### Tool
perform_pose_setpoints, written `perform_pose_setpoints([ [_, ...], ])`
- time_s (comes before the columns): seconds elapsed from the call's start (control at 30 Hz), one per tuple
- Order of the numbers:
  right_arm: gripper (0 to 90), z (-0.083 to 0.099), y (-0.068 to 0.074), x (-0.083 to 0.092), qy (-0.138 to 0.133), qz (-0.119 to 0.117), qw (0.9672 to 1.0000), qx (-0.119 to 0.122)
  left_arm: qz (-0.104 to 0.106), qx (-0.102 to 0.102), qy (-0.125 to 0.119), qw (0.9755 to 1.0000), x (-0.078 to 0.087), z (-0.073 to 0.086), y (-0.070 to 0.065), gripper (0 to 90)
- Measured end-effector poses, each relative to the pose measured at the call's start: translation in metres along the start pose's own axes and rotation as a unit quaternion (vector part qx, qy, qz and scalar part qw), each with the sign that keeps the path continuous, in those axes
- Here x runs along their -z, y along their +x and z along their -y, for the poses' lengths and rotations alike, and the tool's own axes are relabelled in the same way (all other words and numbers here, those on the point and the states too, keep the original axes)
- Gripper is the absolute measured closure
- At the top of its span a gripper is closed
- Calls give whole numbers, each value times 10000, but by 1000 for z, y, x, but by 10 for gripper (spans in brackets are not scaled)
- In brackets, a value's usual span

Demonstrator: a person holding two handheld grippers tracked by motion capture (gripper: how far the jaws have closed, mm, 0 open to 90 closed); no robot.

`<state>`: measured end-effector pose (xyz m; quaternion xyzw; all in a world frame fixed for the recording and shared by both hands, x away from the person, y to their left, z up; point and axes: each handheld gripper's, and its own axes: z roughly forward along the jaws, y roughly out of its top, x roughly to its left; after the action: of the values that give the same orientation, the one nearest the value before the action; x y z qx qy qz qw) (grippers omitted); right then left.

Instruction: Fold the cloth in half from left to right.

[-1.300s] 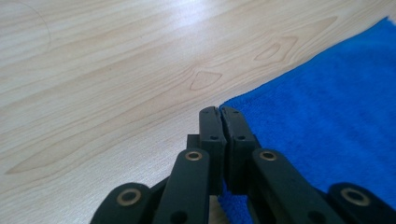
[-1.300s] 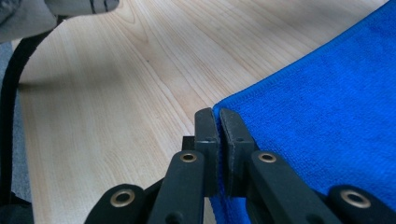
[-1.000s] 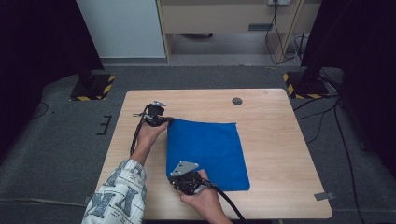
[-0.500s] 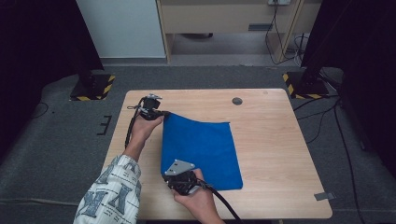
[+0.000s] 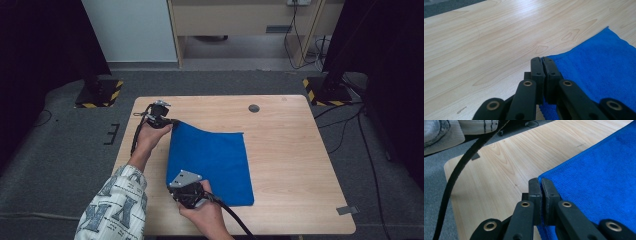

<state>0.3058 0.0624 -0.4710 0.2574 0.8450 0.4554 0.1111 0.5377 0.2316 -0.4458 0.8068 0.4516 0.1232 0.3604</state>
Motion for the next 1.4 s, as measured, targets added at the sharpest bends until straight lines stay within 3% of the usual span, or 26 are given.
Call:
perform_pose_setpoints([
  [0.73, 873, -12, 10, -9, -47, -67, 10000, 13, -55, 57, 34, 10000, 9, 5, 14, 879],
  [0.93, 873, -17, 14, -14, -143, -123, 9998, -12, -32, 132, -6, 9999, 16, 8, 21, 878],
  [1.07, 873, -20, 16, -18, -203, -178, 9996, -42, -21, 75, 51, 10000, 22, 8, 25, 878],
  [1.33, 873, -13, 8, -10, -272, -271, 9989, -255, 23, 114, 50, 9999, 15, 5, 17, 877],
  [1.4, 872, -10, 6, -6, -293, -254, 9991, -150, 51, 131, 17, 9999, 13, 2, 13, 877],
])
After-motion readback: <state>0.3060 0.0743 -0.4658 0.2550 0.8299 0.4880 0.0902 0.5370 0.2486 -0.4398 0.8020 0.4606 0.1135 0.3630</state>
